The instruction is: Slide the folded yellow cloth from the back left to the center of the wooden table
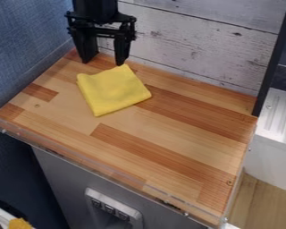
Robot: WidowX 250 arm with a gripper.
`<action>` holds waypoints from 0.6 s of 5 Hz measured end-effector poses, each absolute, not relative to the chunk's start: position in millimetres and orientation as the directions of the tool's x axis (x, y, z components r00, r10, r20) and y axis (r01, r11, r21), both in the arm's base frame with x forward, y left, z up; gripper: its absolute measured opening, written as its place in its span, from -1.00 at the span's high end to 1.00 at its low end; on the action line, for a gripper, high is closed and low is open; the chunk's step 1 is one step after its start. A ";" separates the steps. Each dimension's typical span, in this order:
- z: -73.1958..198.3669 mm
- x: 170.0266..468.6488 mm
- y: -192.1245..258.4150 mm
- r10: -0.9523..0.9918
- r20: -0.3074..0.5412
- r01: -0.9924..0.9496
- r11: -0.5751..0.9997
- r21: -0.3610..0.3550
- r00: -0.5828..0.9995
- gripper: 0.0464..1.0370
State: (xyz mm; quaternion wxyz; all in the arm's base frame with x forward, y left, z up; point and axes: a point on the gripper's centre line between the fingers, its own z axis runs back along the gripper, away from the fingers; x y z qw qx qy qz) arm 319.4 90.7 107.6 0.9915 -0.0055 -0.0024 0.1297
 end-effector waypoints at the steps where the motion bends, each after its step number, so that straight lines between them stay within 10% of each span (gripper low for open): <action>1: 111.4 331.2 93.4 0.327 0.012 -0.327 0.945 -0.007 0.945 -0.91; 3: 108.3 346.2 85.2 0.397 0.007 -0.397 0.918 0.014 0.918 -0.78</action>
